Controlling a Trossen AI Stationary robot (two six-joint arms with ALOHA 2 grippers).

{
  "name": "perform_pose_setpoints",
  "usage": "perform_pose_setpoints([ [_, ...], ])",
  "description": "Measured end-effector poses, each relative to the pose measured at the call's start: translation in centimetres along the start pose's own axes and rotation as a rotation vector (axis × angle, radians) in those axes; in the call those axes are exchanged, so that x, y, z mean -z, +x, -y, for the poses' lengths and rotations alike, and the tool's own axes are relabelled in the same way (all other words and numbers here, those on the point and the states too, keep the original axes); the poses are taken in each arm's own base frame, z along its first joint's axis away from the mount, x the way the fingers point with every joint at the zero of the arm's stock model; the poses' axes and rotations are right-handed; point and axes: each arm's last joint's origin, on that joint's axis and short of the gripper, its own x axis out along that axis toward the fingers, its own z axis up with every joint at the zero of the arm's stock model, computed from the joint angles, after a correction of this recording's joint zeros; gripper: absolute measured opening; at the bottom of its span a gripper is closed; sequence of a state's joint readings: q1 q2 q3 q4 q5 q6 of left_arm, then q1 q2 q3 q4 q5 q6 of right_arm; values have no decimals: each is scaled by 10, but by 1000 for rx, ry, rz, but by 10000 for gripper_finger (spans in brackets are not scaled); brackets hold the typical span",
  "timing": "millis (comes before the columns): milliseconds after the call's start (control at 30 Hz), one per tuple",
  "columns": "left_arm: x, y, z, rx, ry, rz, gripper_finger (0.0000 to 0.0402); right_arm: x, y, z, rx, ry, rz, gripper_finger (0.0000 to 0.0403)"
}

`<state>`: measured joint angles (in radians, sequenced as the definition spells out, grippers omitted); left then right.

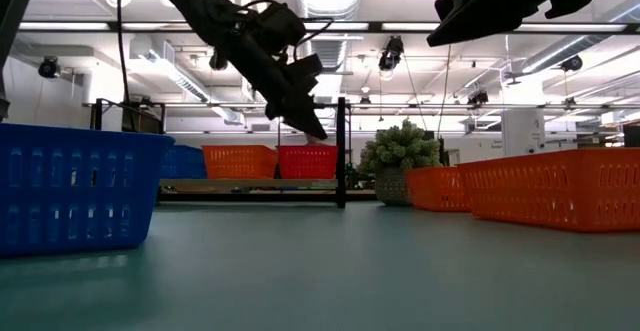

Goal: Stack baskets on shelf by color
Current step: Put the left red bin on the shelf

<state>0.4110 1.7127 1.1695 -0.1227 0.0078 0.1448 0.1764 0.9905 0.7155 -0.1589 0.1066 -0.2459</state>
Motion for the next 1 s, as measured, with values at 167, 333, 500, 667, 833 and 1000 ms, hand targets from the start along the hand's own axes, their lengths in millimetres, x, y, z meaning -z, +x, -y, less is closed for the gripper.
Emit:
perform_pose_setpoints([
  [167,-9,-3,-12,-197,61,25,0,0,0,0,0,0,1,11],
  [333,10,7,-12,-171,52,-71,0,-1,0,0,1,1,6,11],
  [500,14,5,-8,-148,40,-102,0,0,0,0,0,0,1,11],
  [667,9,-2,3,-118,57,-81,0,0,0,0,1,0,-1,11],
  [833,5,-7,9,-103,69,-68,0,1,0,0,2,-1,-6,11],
  [1000,-1,-15,6,-169,97,-40,0,1,0,0,23,-1,-20,11],
])
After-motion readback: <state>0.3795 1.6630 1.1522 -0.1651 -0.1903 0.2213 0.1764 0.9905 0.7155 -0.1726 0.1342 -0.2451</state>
